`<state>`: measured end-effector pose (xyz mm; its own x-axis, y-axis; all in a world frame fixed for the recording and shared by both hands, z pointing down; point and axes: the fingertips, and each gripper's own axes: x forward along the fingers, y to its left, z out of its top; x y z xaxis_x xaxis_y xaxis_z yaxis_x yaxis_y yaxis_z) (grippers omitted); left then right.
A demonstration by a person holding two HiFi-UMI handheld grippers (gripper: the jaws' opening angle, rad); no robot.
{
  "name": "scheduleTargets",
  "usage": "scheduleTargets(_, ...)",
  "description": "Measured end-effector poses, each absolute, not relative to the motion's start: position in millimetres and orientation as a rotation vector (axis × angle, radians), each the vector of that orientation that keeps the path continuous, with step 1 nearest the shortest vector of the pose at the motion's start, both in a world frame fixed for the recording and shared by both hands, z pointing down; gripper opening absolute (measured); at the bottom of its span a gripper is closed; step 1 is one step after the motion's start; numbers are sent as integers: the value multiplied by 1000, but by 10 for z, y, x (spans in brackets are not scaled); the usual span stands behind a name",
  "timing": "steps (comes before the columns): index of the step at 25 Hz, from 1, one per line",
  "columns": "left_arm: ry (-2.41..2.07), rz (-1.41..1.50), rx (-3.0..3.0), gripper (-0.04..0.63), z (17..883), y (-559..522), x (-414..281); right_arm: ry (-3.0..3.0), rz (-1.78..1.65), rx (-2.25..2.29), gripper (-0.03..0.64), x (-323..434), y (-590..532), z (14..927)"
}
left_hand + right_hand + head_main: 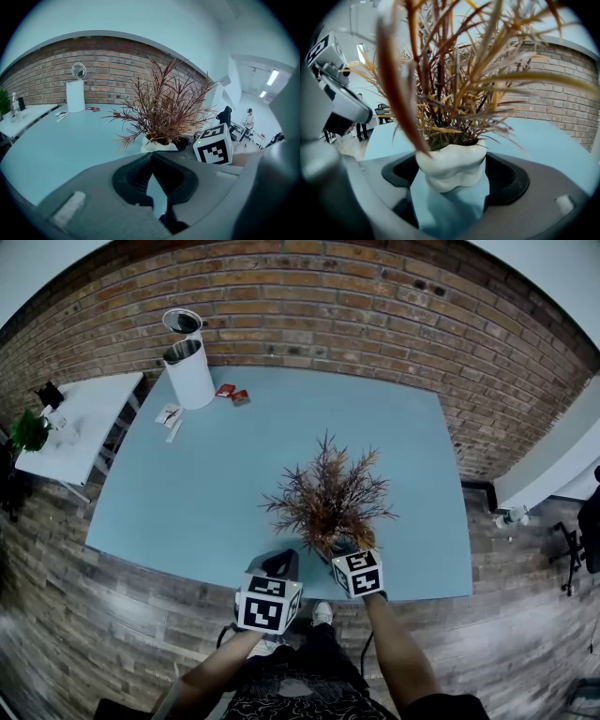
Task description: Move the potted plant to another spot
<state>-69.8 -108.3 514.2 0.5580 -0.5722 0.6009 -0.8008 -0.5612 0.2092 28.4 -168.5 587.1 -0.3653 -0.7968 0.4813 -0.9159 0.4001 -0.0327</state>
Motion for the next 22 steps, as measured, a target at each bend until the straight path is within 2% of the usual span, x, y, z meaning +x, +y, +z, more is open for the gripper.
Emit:
scheduleTargets(17, -1062, 649, 2368, 0, 5070, -992, -738, -2187, 489, 1552, 430, 299, -1437, 5899)
scheduleTargets(22, -1050, 624, 2373, 0, 5084, -948, -729, -2180, 508, 1589, 402, 270, -1268, 5855)
